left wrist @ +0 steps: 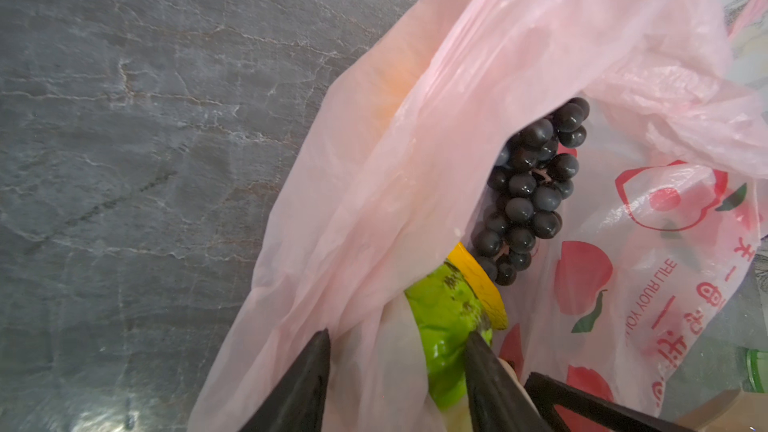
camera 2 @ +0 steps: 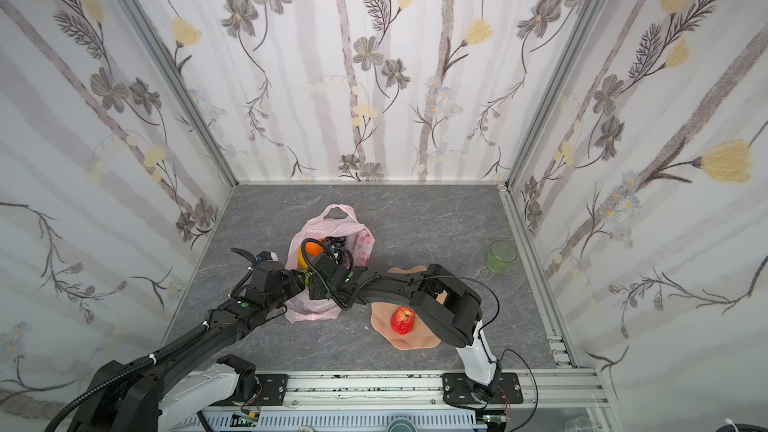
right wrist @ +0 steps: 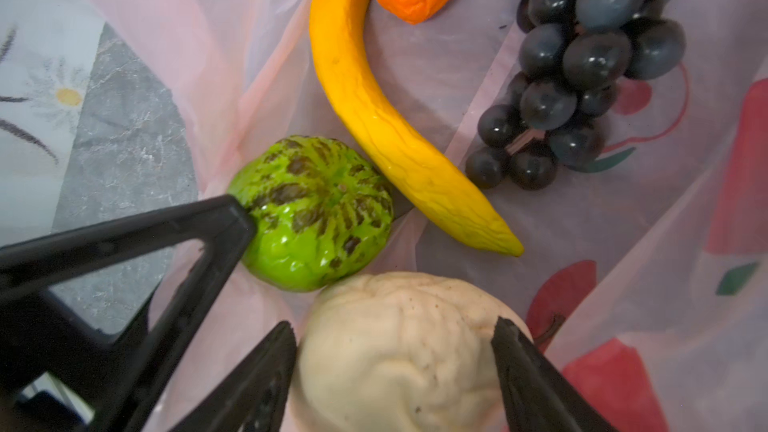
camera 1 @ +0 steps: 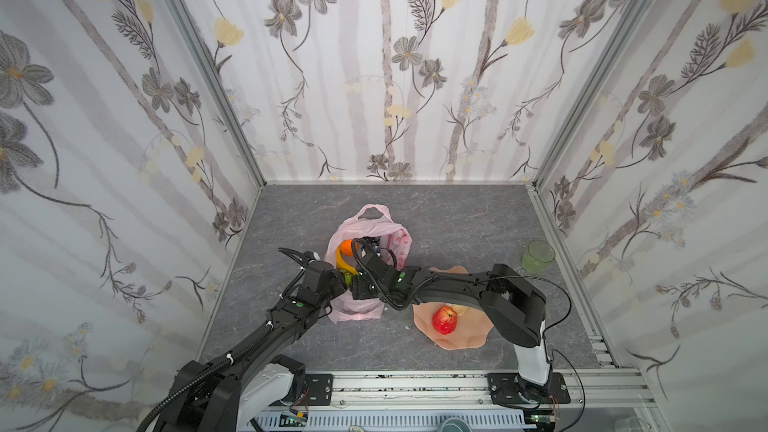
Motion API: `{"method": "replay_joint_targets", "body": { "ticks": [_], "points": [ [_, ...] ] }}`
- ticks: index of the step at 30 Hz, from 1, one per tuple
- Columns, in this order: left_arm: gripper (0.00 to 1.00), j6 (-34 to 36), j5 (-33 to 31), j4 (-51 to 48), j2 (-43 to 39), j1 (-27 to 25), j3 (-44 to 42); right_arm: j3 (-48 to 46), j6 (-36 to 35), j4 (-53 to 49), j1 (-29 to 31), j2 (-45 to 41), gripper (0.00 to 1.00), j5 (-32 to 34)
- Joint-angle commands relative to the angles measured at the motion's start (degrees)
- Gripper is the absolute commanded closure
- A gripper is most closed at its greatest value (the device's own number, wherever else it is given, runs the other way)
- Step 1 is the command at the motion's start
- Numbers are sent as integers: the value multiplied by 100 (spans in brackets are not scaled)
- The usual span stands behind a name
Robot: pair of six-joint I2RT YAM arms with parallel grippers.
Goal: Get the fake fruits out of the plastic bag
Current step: 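Move the right gripper back over the bag toward the cream bun, then lower the right gripper onto the cream bun and close on it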
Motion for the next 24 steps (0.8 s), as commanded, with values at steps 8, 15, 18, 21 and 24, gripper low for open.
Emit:
{"method": "replay_joint_targets", "body": {
  "ticks": [8, 15, 18, 21, 24],
  "points": [
    [56, 23, -47, -368, -11, 2, -194, 342, -261, -708, 214, 212, 22, -29],
    [64, 7, 11, -338, -3, 5, -235, 673, -415, -1080, 319, 384, 22, 158],
    [68, -27, 31, -337, -10, 4, -275, 744, -455, -1152, 336, 411, 26, 189],
    [71, -56, 23, -334, -3, 0, -299, 815, -495, -1209, 340, 487, 29, 115],
    [74, -65, 32, -320, -3, 5, -313, 882, -512, -1298, 344, 591, 31, 58]
  ]
}}
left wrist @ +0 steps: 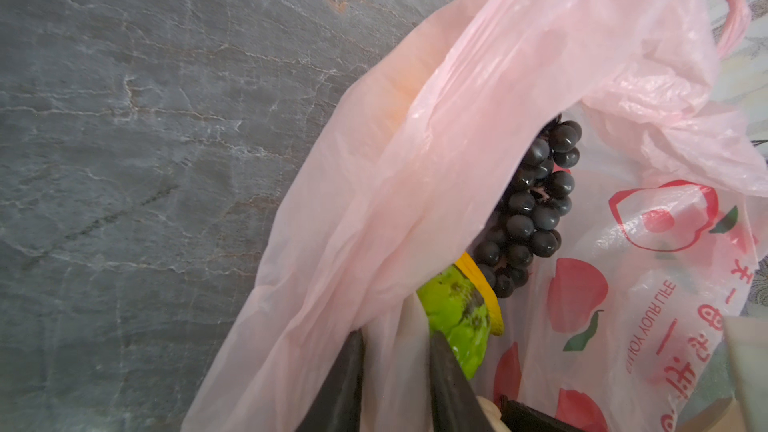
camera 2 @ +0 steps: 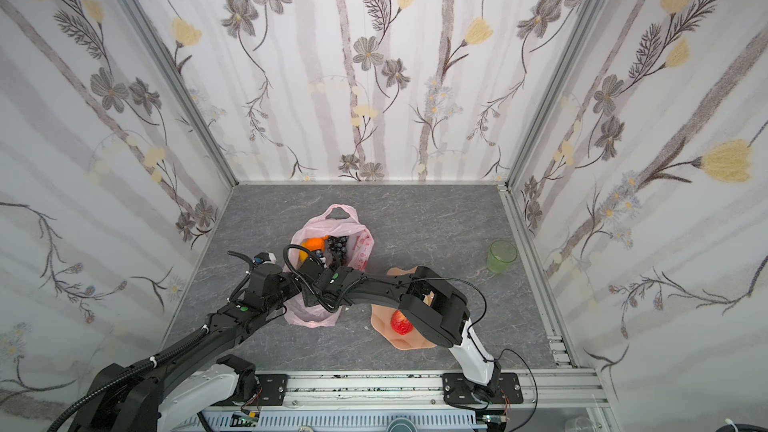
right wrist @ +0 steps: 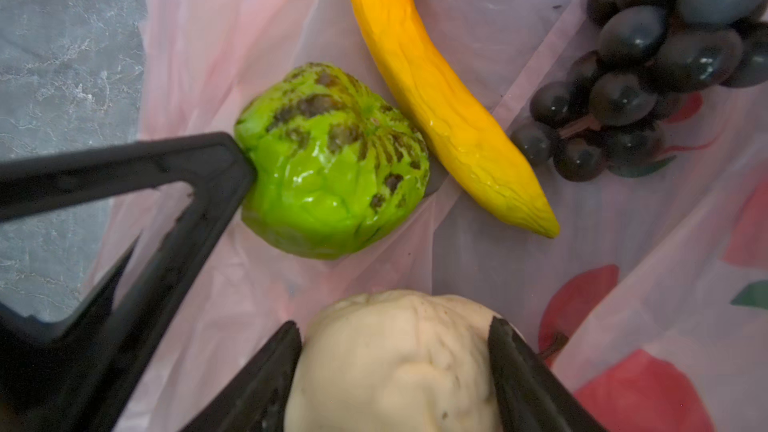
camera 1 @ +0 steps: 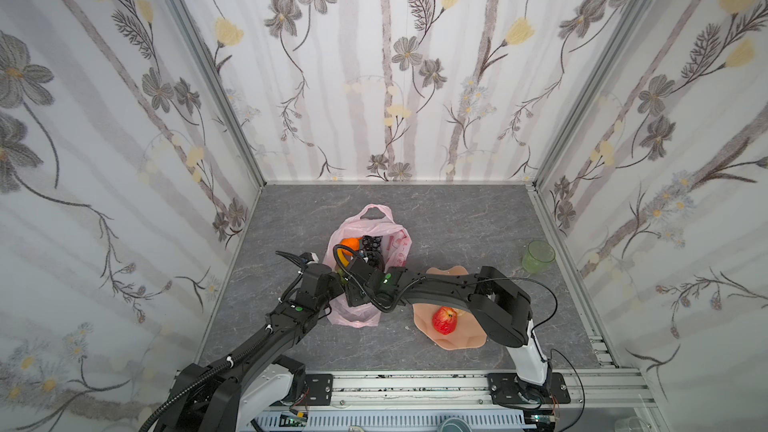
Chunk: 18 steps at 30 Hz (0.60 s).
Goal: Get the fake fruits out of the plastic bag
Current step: 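Lower the right gripper onto the cream bun and close on it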
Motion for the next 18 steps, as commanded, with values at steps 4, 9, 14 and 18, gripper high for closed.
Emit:
{"method": "replay_joint_targets", "body": {
  "ticks": [4, 9, 14, 18],
  "points": [
    [77, -38, 69, -691, 80, -6, -72, 77, -104, -406, 27, 134, 33, -188],
    [82, -28, 64, -686, 166, -11, -87, 28, -213, -426, 29, -228, 30, -69],
    [85, -23, 42, -683, 198, -8, -80, 34, -467, -477, 29, -483, 27, -139],
    [87, -10, 42, -674, 184, -6, -93, 58, -661, -631, 12, -505, 25, -157]
  ]
}}
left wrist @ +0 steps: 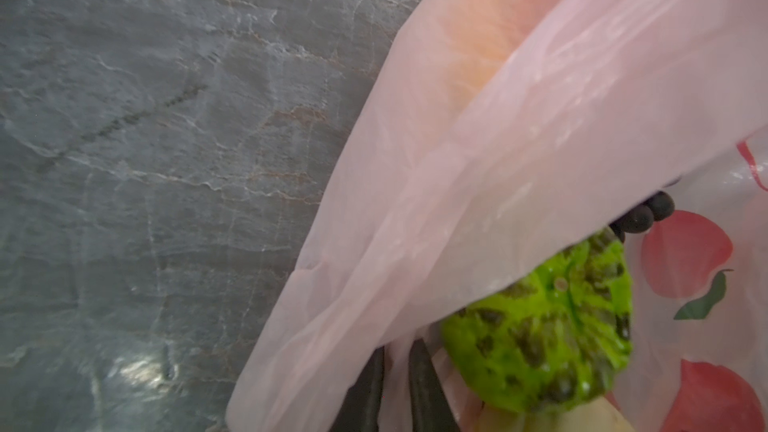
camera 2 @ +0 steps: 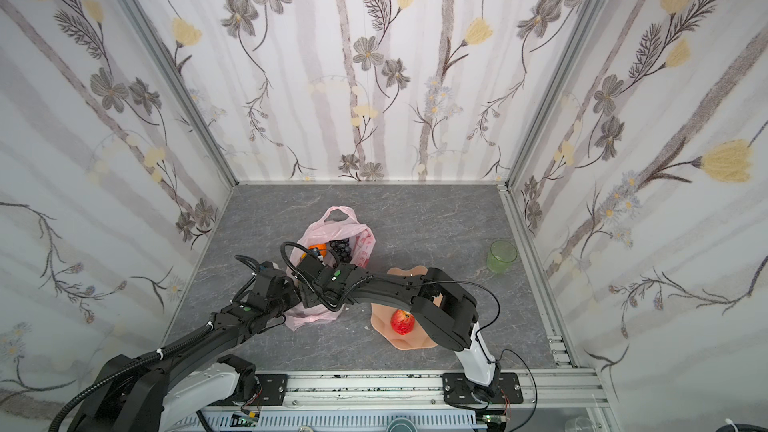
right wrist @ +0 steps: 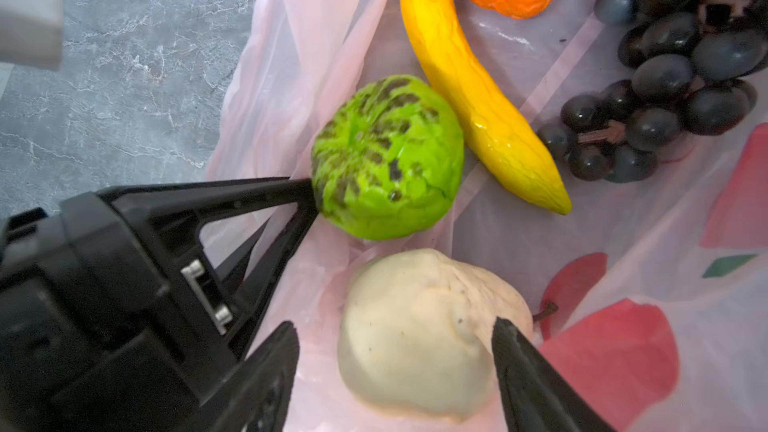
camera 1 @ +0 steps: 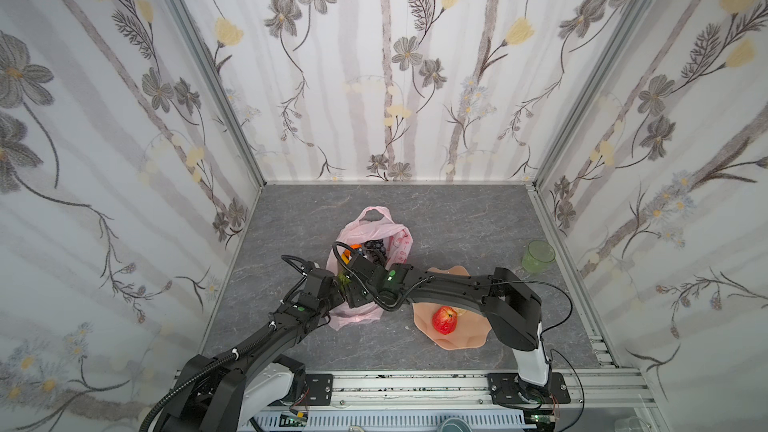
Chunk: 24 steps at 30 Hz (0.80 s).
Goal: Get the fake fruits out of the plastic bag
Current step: 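Lower the right gripper onto the cream bun and close on it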
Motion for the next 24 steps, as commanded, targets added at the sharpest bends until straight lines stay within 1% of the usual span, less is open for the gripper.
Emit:
{"method": "replay_joint_targets", "body": {
  "ticks": [1, 5, 8, 11, 15, 20, 24],
  "points": [
    [87, -15, -97, -119, -21, -2, -6, 39, -229, -207, -12, -13, 25, -17],
    [87, 2, -74, -108, -152, 0, 8, 30, -282, -367, -34, 137, 25, 24],
    [88, 29, -65, -106, -175, 2, 37, 72, -393, -404, -19, 231, 25, -122],
    [88, 55, -59, -97, -148, -2, 63, 156, -452, -519, 10, 330, 20, -109],
    [89, 55, -38, -80, -140, 2, 89, 296, -434, -663, -17, 542, 19, -28],
    [91, 64, 6, -55, -197, -6, 101, 578, -419, -821, -72, 826, 22, -54],
    [91, 82, 6, -57, -185, -6, 90, 627, -380, -767, -84, 794, 31, -31]
  ]
}}
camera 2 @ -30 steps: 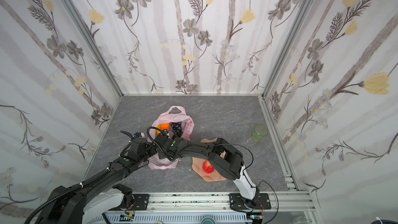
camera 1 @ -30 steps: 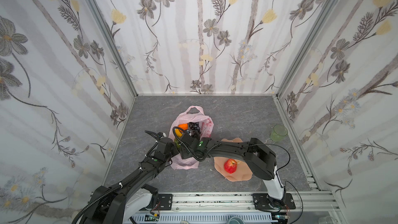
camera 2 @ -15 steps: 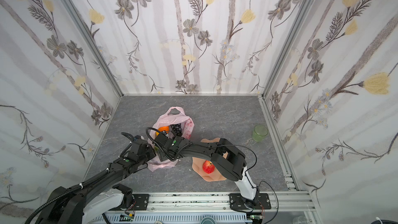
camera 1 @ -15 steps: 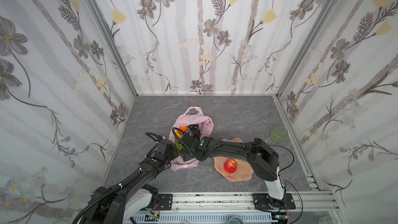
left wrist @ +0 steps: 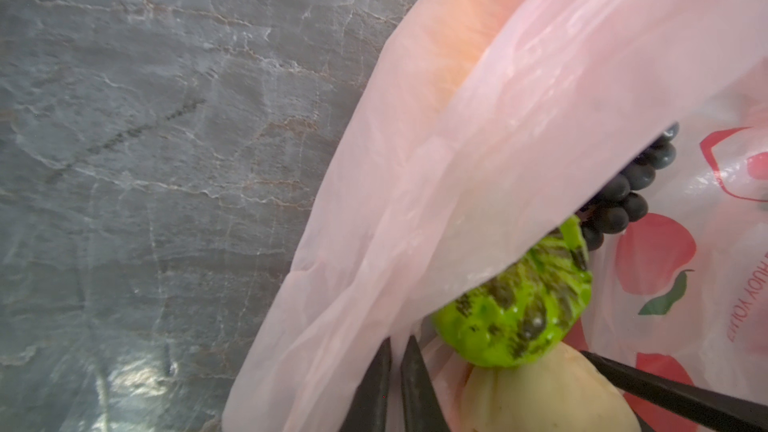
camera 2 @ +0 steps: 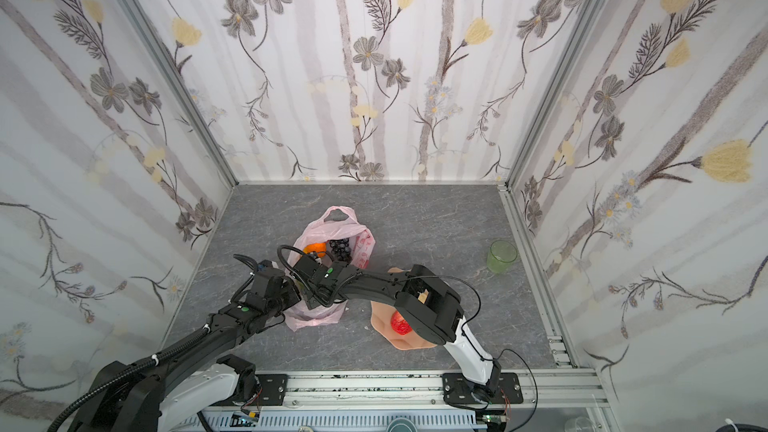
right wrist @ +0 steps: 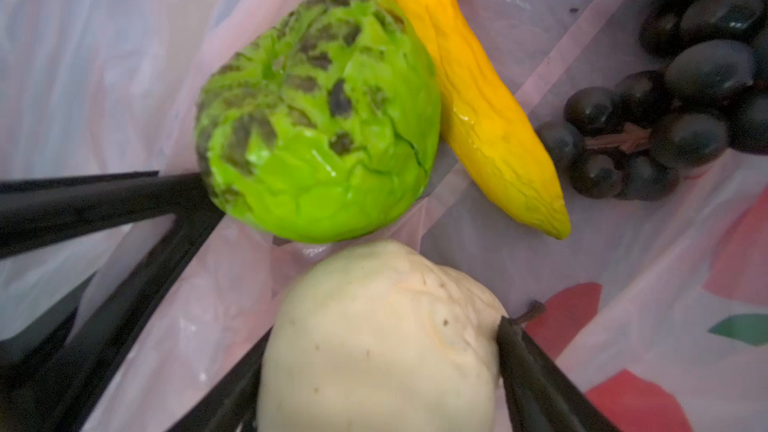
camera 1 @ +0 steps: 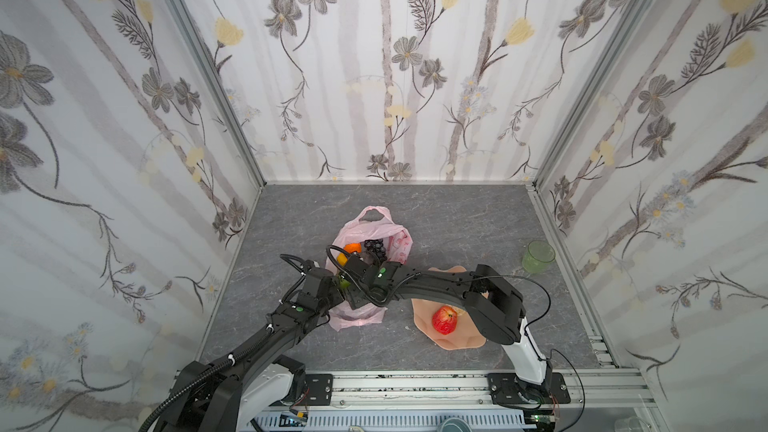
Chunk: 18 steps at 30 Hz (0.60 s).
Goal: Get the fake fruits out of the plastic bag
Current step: 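Lower the right gripper onto the cream bun and close on it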
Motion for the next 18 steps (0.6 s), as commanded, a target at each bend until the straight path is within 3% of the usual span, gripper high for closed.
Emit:
{"method": "replay_joint_targets", "body": {
  "ticks": [1, 8, 18],
  "points": [
    [91, 43, -31, 44, 3, -3, 31, 26, 23, -192, -6, 28, 33, -90],
    [92, 43, -40, 69, -4, -4, 21, -24, 103, 24, -48, -246, 45, 54],
    [92, 51, -50, 72, -14, -8, -17, -320, 250, 410, -134, -671, 51, 98]
  ]
}}
